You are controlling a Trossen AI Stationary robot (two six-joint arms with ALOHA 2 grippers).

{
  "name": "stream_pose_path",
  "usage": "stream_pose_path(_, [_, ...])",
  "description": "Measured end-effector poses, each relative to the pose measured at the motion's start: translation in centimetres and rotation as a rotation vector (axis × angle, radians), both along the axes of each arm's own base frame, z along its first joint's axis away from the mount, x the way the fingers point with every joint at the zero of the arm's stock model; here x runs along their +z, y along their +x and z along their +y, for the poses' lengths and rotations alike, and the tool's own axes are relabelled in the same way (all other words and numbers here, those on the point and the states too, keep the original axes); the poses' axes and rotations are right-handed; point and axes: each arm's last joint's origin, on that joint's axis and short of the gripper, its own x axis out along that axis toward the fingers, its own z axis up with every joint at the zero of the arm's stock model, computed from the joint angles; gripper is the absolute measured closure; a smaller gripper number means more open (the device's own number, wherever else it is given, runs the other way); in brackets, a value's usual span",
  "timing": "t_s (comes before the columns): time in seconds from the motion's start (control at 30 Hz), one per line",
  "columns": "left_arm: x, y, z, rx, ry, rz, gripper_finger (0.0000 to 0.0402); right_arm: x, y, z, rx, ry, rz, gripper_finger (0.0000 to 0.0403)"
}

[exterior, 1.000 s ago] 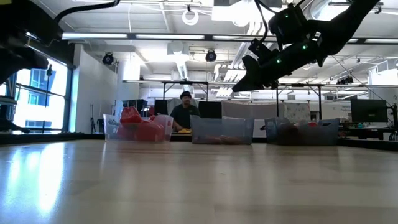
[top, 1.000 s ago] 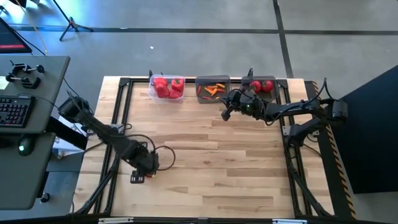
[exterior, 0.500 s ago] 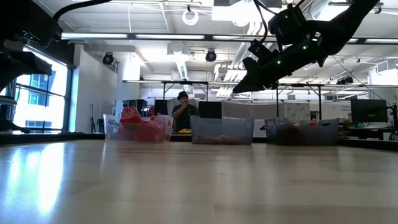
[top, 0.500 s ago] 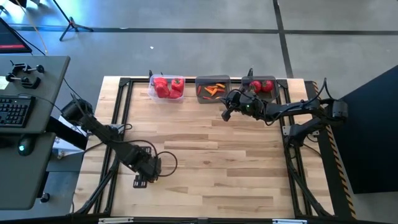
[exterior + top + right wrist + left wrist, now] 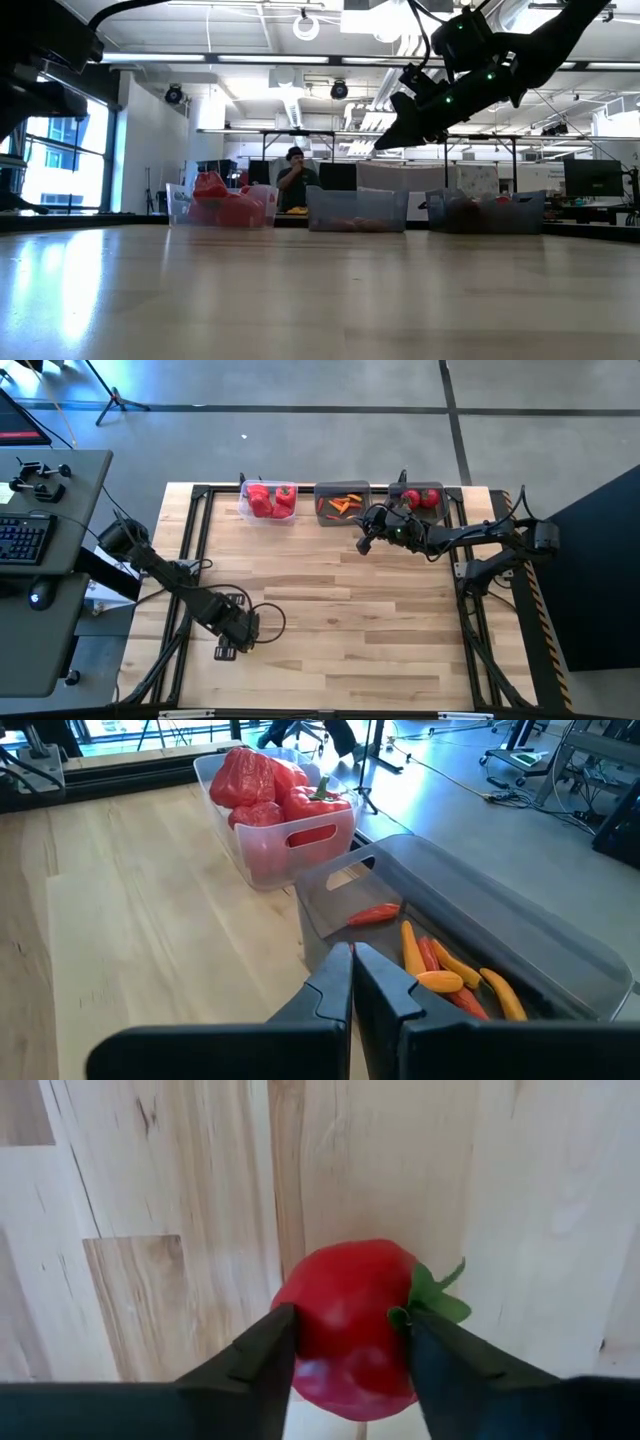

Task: Sort produce into baskets
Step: Put the red tomato into the right black bin

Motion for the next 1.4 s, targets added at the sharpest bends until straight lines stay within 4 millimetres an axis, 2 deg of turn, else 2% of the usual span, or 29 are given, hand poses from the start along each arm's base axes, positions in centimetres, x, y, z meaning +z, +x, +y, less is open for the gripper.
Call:
stream_pose_path(0.17, [0.0, 0.0, 0.0, -0.025, -0.003, -0.001, 0.0298, 0.0, 0.0, 0.0, 0.009, -0.02, 0.013, 0.0401])
stream_pose_path(0.27, [0.1, 0.1, 0.1, -0.034, -0.006, 0.0, 0.0314, 0.0, 0.0, 0.0, 0.009, -0.02, 0.013, 0.0401])
stream_pose_path(0.5, [0.5, 0.0, 0.8, -0.053, -0.002, -0.001, 0.032, 0.0, 0.0, 0.0, 0.02, -0.044, 0.029, 0.0401])
stream_pose_path(0.6, [0.9, 0.0, 1.5, -0.051, 0.004, -0.014, 0.0321, 0.0, 0.0, 0.0, 0.029, -0.054, 0.036, 0.0401])
stream_pose_path(0.73, [1.7, 0.4, 2.9, -0.034, -0.001, -0.046, 0.0322, 0.0, 0.2, 0.3, 0.126, -0.033, 0.024, 0.0401])
stream_pose_path(1.0, [2.9, 2.8, 7.2, -0.041, -0.032, -0.206, 0.0326, 0.1, 0.7, 1.6, 0.36, -0.057, 0.023, 0.0394])
stream_pose_path(1.2, [3.6, 5.4, 11.7, -0.032, -0.066, -0.398, 0.0328, 0.6, 1.3, 3.4, 0.434, -0.02, -0.043, 0.0391])
stream_pose_path(1.3, [4.1, 6.6, 14.5, 0.016, -0.136, -0.52, 0.0328, 0.7, 1.6, 4.8, 0.477, -0.008, -0.066, 0.0373])
stream_pose_path(1.4, [4.9, 7.3, 17.1, 0.078, -0.226, -0.651, 0.0328, 1.1, 2.0, 6.2, 0.523, 0.01, -0.071, 0.0331])
